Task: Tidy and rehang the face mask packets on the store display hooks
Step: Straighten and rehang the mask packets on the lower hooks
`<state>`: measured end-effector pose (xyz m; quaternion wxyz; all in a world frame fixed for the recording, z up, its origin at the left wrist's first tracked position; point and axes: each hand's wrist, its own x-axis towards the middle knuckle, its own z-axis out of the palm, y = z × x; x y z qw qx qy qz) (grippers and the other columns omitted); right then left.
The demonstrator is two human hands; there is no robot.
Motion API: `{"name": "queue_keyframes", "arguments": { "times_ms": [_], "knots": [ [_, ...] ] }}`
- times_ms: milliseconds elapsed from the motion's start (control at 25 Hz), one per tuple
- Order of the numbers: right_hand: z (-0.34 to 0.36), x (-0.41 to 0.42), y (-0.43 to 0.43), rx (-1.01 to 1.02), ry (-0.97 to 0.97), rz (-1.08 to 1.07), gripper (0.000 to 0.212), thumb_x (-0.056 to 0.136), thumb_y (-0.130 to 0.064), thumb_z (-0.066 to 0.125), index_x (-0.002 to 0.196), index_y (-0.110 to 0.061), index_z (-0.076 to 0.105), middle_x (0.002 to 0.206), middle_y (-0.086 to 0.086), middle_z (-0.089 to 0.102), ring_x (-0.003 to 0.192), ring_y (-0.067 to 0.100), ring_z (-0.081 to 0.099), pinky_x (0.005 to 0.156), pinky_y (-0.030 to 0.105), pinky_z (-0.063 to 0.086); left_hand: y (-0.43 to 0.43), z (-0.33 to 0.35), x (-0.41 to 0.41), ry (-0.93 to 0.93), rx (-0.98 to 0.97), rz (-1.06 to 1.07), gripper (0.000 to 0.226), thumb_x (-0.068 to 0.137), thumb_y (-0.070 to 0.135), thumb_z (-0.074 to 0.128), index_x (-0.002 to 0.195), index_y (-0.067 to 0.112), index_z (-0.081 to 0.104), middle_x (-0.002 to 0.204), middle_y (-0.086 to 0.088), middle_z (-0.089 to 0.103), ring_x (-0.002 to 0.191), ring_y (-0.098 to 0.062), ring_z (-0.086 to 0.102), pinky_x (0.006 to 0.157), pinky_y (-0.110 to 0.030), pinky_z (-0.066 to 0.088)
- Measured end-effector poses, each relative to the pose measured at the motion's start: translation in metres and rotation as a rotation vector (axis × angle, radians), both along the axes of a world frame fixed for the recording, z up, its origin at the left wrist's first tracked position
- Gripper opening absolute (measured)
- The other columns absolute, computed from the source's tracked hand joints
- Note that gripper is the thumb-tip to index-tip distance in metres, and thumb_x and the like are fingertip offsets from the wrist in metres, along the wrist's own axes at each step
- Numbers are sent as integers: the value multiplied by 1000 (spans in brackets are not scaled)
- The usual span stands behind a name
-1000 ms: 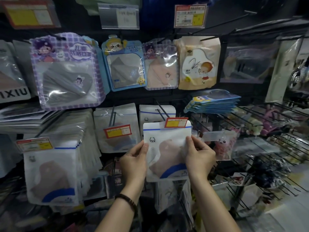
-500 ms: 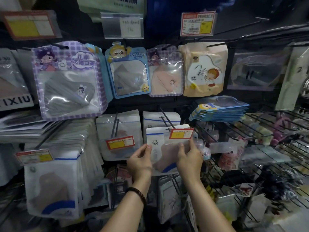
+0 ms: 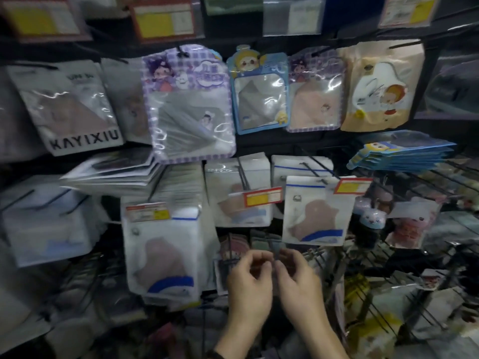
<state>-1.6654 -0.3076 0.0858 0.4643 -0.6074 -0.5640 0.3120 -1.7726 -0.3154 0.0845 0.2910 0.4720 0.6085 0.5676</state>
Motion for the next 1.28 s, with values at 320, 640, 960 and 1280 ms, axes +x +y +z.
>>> {"name": "queue_keyframes", "arguments": {
  "times_ms": [320,640,960,1280],
  "knots": [
    [10,-118,-42,171,-161,151,40,99,-20,70,138,-24,68,125,-3,70,115,16,67,100,32,53,-72,17,-178,345,97,321,29,87,2,71,86,30,73,85,12,73,75,1,65,67,-12,47],
    [18,-175,-51,-2,-183,105,72,98,-50,52,164,-28,38,155,12,47,138,31,52,116,54,47,-61,3,-240,381,-38,251,58,97,17,71,152,10,56,154,-8,56,141,-28,55,119,-38,43],
    [19,-185,-50,80,-107,-28,49,103,-40,65,148,-23,60,135,1,66,124,20,64,104,45,58,-57,10,-265,196,12,211,38,100,28,73,137,23,69,118,5,74,101,-15,73,83,-31,61],
    [19,-189,-53,151,456,-171,9,92,-25,86,94,-25,77,92,-3,79,88,18,76,83,45,66,-64,15,-267,-220,106,211,12,94,16,81,102,26,80,91,9,82,88,-10,79,72,-22,62]
  ]
}}
